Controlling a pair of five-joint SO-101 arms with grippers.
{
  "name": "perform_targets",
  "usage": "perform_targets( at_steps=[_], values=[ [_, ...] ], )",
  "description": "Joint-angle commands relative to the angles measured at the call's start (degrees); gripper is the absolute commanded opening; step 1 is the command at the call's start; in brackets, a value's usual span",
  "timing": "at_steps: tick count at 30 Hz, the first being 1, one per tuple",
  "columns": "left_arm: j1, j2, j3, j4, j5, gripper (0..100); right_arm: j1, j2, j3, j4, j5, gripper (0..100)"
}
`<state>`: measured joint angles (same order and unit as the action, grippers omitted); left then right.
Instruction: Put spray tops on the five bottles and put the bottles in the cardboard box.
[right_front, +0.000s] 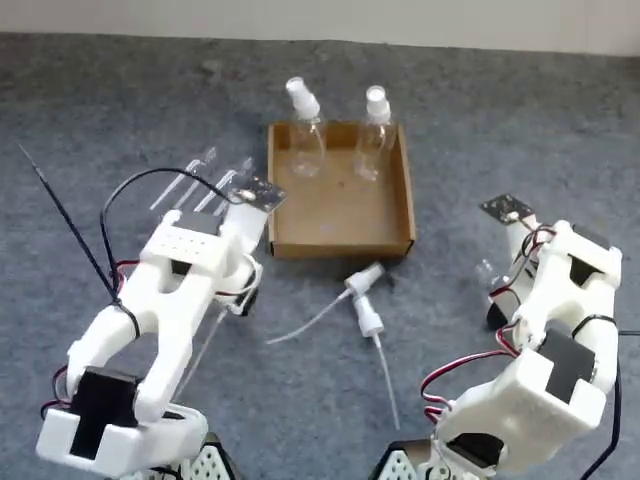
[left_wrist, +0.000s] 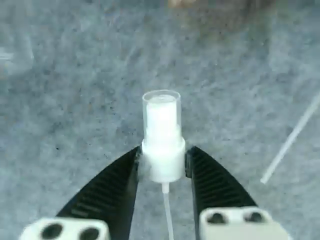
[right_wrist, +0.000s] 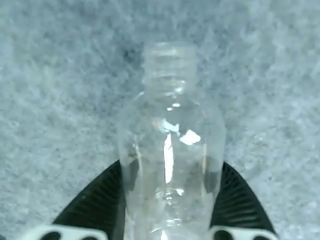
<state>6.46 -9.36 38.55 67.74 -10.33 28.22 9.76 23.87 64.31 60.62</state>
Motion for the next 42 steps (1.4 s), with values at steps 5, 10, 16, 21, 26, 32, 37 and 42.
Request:
perform_targets(
  at_steps=[5, 10, 16, 21, 26, 32, 37, 42],
  values=[
    [-1.5, -2.2, 0.1, -1.6, 0.1, 15, 1.6, -0.3, 0.4, -0.4, 0.3, 15.6],
    [-1.5, -2.2, -0.8, -4.9, 0.2, 15, 1.6, -0.3, 0.4, -0.4, 0.3, 15.6],
    [-1.2, -1.8, -0.2, -11.3, 0.4, 15, 1.5, -0.4, 0.4, -0.4, 0.2, 15.6],
    [-1.2, 5.5, -0.7, -13.9, 0.3, 11, 1.4, -0.4, 0.4, -0.4, 0.2, 15.6],
    [-1.4, 9.5, -0.7, -14.7, 0.2, 4, 1.6, -0.4, 0.1, -0.4, 0.2, 15.6],
    [-1.6, 0.0, -0.7, -9.1, 3.5, 0, 1.9, -0.5, -0.1, -0.2, 0.1, 15.6],
    [-1.2, -12.2, 0.1, -2.3, 7.3, 1, 3.2, -1.3, -3.8, 8.0, -5.0, 20.5],
    [-1.1, -18.2, 5.7, -4.5, 10.4, 1, 3.3, -4.1, -8.7, 9.0, -17.7, 28.2]
  ],
)
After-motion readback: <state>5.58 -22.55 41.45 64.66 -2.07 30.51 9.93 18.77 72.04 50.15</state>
